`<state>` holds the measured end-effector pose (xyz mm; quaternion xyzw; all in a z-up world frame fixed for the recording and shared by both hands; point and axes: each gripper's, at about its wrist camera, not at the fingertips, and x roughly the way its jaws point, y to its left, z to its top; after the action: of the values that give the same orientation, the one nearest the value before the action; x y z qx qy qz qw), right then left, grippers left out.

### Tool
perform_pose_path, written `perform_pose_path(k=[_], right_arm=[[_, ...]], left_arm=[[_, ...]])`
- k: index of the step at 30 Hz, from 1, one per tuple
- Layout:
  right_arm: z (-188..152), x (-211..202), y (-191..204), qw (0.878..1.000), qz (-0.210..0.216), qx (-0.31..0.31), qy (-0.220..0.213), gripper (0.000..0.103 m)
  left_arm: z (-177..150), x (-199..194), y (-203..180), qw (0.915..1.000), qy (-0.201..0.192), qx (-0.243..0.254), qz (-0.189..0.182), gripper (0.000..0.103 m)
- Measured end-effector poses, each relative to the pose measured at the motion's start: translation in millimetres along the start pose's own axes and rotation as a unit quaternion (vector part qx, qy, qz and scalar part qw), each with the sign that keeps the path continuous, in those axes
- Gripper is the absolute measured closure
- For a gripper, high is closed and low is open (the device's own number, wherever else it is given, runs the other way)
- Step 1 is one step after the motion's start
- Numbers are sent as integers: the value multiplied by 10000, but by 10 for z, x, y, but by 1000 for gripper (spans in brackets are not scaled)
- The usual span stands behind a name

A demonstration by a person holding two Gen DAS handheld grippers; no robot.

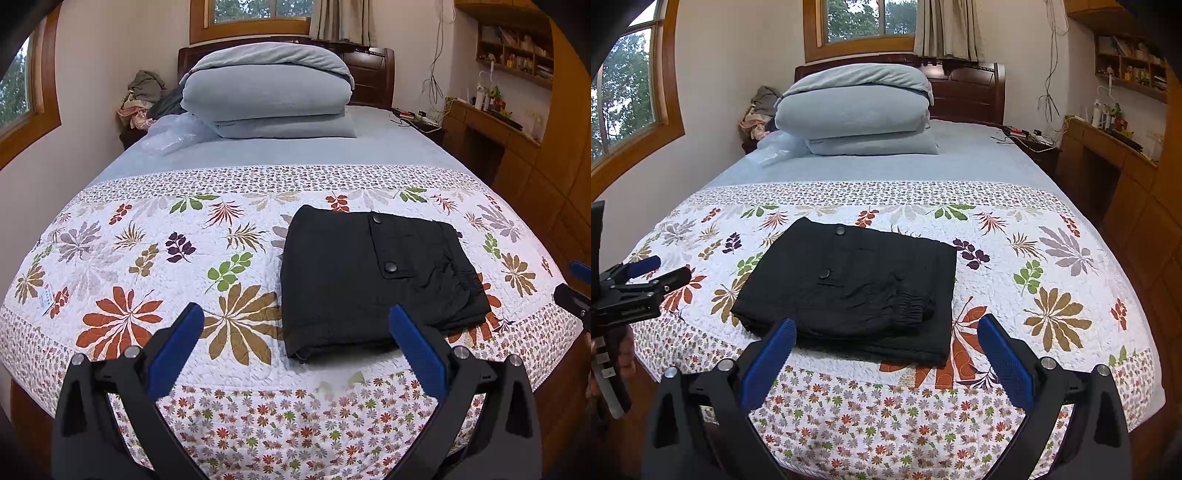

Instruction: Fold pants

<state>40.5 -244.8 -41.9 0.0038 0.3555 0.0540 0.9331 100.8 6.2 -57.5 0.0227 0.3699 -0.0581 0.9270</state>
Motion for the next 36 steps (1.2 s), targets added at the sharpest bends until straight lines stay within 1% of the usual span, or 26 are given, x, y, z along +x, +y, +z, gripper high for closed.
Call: perform_pose_path(k=[21,31,34,36], right_arm=[[2,-2,4,10000,-21,-47,-15,3],[6,6,10,10000,-31,-30,16,3],[6,8,10,10000,-27,-25,18,3],[5,10,12,10000,-28,-23,27,3]], left_arm=[[-6,3,-15,10000,49,4,-47,2],[2,12,22,9999,44,-116,-69,2],[10,26,44,9996,117,-213,-168,2],[10,26,26,9997,127,-142,-165,2]])
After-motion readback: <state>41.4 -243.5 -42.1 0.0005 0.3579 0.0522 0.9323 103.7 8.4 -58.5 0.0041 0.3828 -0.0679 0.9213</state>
